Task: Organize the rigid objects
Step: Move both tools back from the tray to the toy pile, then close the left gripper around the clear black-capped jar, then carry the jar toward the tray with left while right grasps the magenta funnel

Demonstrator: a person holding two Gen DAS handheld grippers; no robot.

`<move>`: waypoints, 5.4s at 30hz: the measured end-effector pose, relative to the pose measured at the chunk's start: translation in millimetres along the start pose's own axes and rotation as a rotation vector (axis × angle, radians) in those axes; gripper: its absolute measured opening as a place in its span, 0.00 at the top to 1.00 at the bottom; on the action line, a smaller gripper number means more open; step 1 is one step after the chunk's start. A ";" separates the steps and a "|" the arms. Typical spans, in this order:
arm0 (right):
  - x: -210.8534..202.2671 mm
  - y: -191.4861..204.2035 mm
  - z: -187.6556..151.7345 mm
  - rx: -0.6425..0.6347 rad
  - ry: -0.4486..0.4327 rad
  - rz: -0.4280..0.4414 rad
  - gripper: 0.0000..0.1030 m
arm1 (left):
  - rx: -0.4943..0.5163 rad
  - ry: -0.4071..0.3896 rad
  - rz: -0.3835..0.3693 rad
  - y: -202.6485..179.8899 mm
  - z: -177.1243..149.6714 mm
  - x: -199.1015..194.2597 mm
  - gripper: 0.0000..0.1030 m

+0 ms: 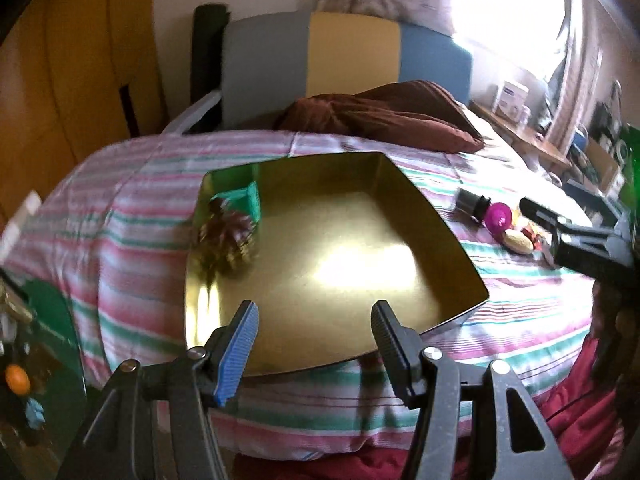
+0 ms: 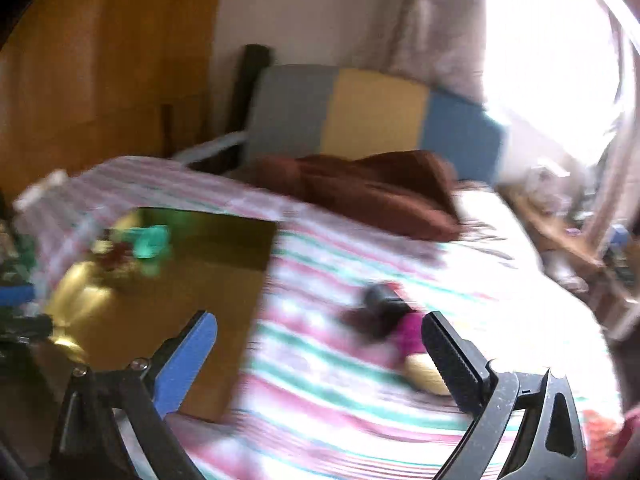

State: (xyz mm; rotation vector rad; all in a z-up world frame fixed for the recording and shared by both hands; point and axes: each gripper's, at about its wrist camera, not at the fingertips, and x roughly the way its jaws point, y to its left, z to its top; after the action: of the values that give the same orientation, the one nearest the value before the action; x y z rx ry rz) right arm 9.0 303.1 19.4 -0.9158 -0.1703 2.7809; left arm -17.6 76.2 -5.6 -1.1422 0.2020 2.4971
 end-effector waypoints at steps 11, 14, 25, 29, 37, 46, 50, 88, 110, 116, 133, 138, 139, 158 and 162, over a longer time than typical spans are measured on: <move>3.9 -142.5 -23.4 0.304 0.027 -0.155 0.00 | 0.132 0.042 -0.069 -58.4 14.4 14.4 0.50; 16.7 -184.2 -42.6 0.429 0.060 -0.206 0.00 | 0.132 0.095 -0.163 -71.5 21.2 22.7 0.55; 18.7 -249.3 -86.2 0.798 0.101 -0.196 0.00 | 0.062 0.243 -0.435 -143.2 80.1 69.0 0.55; 20.6 -248.1 -85.6 0.800 0.110 -0.156 0.00 | 0.009 0.300 -0.438 -165.1 104.2 107.3 0.54; 22.8 -248.9 -88.6 0.833 0.104 -0.107 0.00 | 0.323 0.310 -0.346 -224.2 137.5 171.0 0.33; 22.1 -254.4 -91.9 0.874 0.100 -0.085 0.00 | 0.523 0.336 -0.307 -242.6 140.3 215.5 0.29; 22.0 -256.6 -92.9 0.885 0.098 -0.093 0.00 | 0.524 0.352 -0.343 -246.5 141.4 228.8 0.29; 37.8 -282.9 -124.3 1.067 0.202 -0.113 0.01 | 0.845 0.318 -0.526 -277.6 162.3 255.9 0.23; 40.3 -285.0 -126.8 1.057 0.223 -0.114 0.01 | 0.114 0.547 -0.628 -246.7 204.5 289.3 0.28; 42.3 -283.6 -126.6 1.058 0.229 -0.092 0.01 | 0.097 0.535 -0.535 -286.4 208.5 294.8 0.22; 36.2 -292.8 -130.4 1.109 0.183 -0.116 0.03 | 0.145 0.458 -0.423 -276.4 168.6 271.6 0.58; 44.7 -288.6 -127.3 1.070 0.217 -0.115 0.04 | 0.162 0.372 -0.422 -237.5 165.6 236.2 0.58; 47.4 -285.9 -125.3 1.051 0.227 -0.111 0.04 | 0.164 0.352 -0.426 -230.7 163.6 228.5 0.58; 67.2 -165.0 -57.9 0.431 0.218 0.083 0.04 | 0.034 0.234 -0.542 -134.2 116.8 130.1 0.58; 84.4 -124.0 -39.6 0.308 0.229 0.144 0.01 | 0.018 0.196 -0.530 -111.6 102.2 108.1 0.58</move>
State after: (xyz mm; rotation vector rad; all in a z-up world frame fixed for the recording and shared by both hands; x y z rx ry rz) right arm -13.6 444.9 -39.2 -1.1892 0.3623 2.6908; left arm -108.1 238.3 -16.5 -1.2416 -0.0270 1.9201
